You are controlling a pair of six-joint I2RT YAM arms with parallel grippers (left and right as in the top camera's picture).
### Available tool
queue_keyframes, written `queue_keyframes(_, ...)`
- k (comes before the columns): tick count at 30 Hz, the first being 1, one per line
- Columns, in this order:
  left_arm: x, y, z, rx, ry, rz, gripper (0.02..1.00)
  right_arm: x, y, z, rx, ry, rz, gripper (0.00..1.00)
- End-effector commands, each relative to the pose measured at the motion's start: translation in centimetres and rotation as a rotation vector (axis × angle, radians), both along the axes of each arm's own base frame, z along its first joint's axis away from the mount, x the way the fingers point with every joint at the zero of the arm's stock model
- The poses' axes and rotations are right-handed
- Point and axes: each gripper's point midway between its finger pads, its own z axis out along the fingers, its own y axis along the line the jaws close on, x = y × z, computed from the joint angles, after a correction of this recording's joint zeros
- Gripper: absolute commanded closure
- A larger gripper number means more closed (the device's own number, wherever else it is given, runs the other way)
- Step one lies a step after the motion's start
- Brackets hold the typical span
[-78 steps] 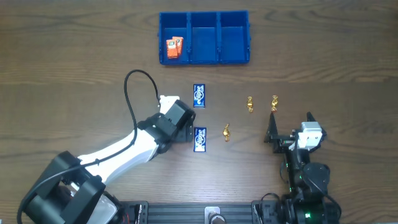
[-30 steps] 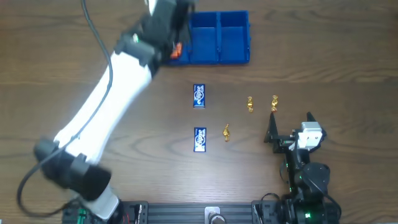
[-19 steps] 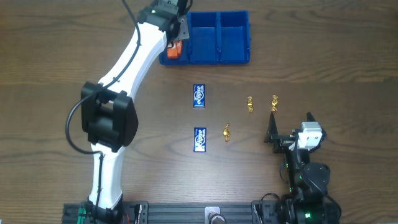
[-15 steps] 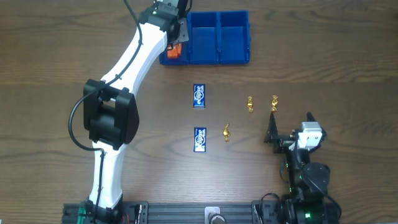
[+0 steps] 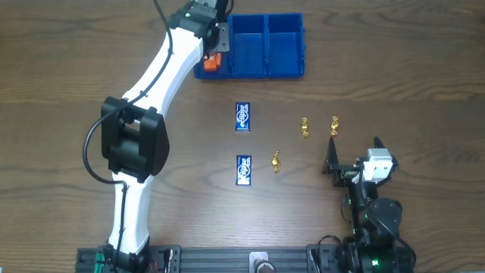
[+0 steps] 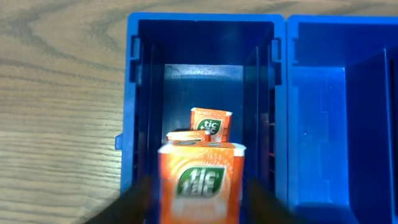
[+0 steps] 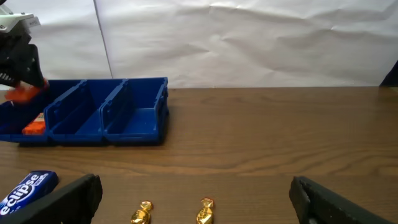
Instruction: Sort Candies Into Trays
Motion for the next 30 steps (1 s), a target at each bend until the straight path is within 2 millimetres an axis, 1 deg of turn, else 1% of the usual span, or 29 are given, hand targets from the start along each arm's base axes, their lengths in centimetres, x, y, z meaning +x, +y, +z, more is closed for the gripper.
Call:
queue_keyframes(1,0.6,0.7,2.4,-0.029,-0.04,-0.002,0.115,0.0,-0.1,-0.1,-0.012,0.001,-0.002,0.003)
queue_keyframes(3,0.7,1.2,4.3,-0.056,-0.068,0.002,0.08,0.0,-0.1,-0.1,-0.012,0.001,-0.002,0.003)
queue_keyframes(4,0.6,1.6,5.7,-0.065,-0.089,0.007,0.073,0.0,-0.1,-0.1,-0.012,0.001,-0.002,0.003)
queue_keyframes(7,-0.8,2.9,12.0,-0.076,-0.183,0.025,0.073,0.0,-0.1,-0.1,-0.012,0.001,-0.002,0.003)
queue_keyframes(9,-2.5,3.6,17.1,-0.077,-0.266,0.027,0.071,0.0,-0.1,-0.1,-0.012,0.001,-0.002,0.003)
queue_keyframes(12,-5.4,3.9,23.2,-0.058,-0.386,-0.009,0.069,0.0,-0.1,-0.1,-0.012,0.001,-0.002,0.003)
queue_keyframes(13,-7.1,4.2,26.0,-0.043,-0.451,-0.015,0.066,0.0,-0.1,-0.1,-0.012,0.001,-0.002,0.003)
queue_keyframes(15,-10.0,4.6,29.6,-0.043,-0.548,-0.04,0.056,0.0,-0.1,-0.1,-0.012,0.001,-0.002,0.003)
queue_keyframes(16,-11.0,5.0,30.5,-0.052,-0.58,-0.043,0.051,0.0,-0.1,-0.1,-0.012,0.001,-0.002,0.003)
queue_keyframes(18,-13.5,6.0,31.7,-0.08,-0.646,-0.039,0.045,0.0,-0.1,-0.1,-0.012,0.001,-0.002,0.003)
queue_keyframes(20,-15.7,7.3,32.0,-0.091,-0.708,-0.04,0.038,0.0,-0.1,-0.1,-0.012,0.001,-0.002,0.003)
queue_keyframes(22,-17.7,8.3,31.6,-0.105,-0.772,-0.066,0.029,0.0,-0.1,-0.1,-0.012,0.001,-0.002,0.003)
queue_keyframes(24,-19.8,9.6,30.4,-0.112,-0.814,-0.076,0.018,0.0,-0.1,-0.1,-0.012,0.001,-0.002,0.003)
queue_keyframes(25,-20.8,10.5,29.4,-0.114,-0.827,-0.065,0.018,0.0,-0.1,-0.1,-0.012,0.001,-0.002,0.003)
queue_keyframes(26,-22.0,11.5,27.9,-0.111,-0.828,-0.052,0.018,0.0,-0.1,-0.1,-0.012,0.001,-0.002,0.003)
queue_keyframes(28,-23.9,12.9,25.7,-0.107,-0.831,-0.035,0.018,0.0,-0.1,-0.1,-0.012,0.001,-0.002,0.003)
queue_keyframes(30,-26.1,14.2,22.9,-0.098,-0.83,-0.022,0.018,0.0,-0.1,-0.1,-0.012,0.001,-0.002,0.003)
